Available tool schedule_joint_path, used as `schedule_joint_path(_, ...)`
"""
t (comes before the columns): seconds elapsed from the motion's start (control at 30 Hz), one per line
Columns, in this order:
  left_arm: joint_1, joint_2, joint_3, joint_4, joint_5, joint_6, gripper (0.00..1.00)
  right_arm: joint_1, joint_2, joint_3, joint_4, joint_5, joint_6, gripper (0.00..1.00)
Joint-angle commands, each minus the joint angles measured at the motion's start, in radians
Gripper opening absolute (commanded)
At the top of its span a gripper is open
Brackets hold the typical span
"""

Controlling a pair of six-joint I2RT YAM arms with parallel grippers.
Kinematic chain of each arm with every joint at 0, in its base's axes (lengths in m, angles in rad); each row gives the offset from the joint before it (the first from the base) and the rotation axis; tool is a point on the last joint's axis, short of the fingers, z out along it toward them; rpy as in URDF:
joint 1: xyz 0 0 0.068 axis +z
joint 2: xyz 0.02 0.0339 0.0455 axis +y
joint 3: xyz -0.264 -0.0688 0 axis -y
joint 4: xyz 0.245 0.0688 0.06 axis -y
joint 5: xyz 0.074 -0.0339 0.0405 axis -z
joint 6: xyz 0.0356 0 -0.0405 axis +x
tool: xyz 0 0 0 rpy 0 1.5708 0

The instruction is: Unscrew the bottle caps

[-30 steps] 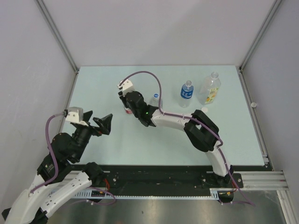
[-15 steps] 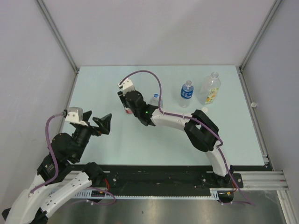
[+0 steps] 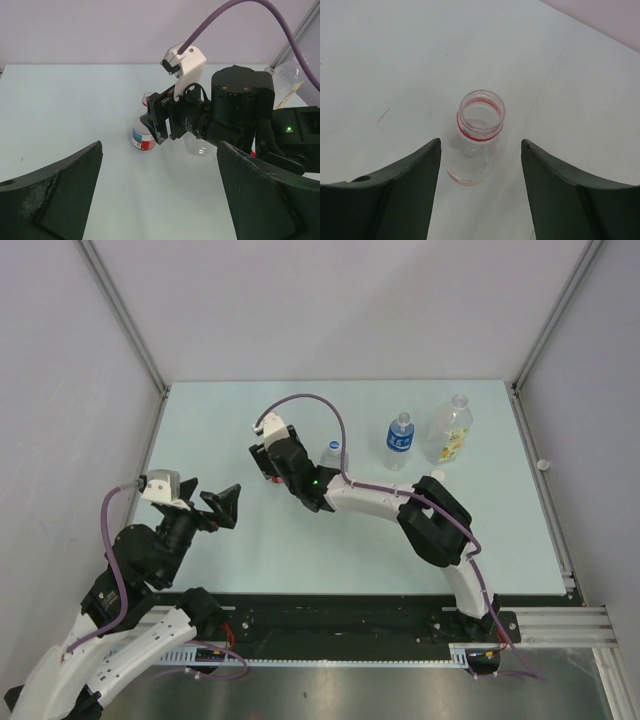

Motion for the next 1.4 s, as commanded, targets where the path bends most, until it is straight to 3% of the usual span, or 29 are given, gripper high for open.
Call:
schedule_joint_path(0.0,0.001,0.005,-0.001,0.015,0.006,0.011,1.00,0.011,-0.091,-0.002,0.017,0.030,0.002,0.69)
schedule_joint_path(0.43,0.001,0.010,0.010,0.007,0.019,0.002,1.00,0.071,-0.229,-0.051,-0.008,0.060,-0.037,0.74)
schedule_joint_path(0.57,0.001,0.011,0.012,0.006,0.025,-0.001,1.00,0.096,-0.335,-0.096,-0.022,0.097,-0.054,0.74)
schedule_joint_path(0.63,0.001,0.022,0.007,0.009,0.034,-0.003,1.00,0.086,-0.457,-0.146,-0.069,0.161,-0.048,0.74)
schedule_joint_path(0.77,0.001,0.037,-0.010,0.024,0.080,-0.021,1.00,0.033,-0.556,-0.208,-0.172,0.201,0.011,0.74)
schedule_joint_path(0.93,0.001,0.049,-0.057,0.089,0.175,-0.058,1.00,-0.094,-0.640,-0.317,-0.267,0.105,0.135,0.74)
schedule_joint_path(1.07,0.001,0.069,-0.071,0.133,0.253,-0.084,1.00,-0.151,-0.660,-0.372,-0.247,0.004,0.201,0.74)
schedule_joint_path(1.37,0.001,0.079,-0.082,0.148,0.289,-0.094,1.00,-0.190,-0.616,-0.384,-0.209,-0.098,0.245,0.73)
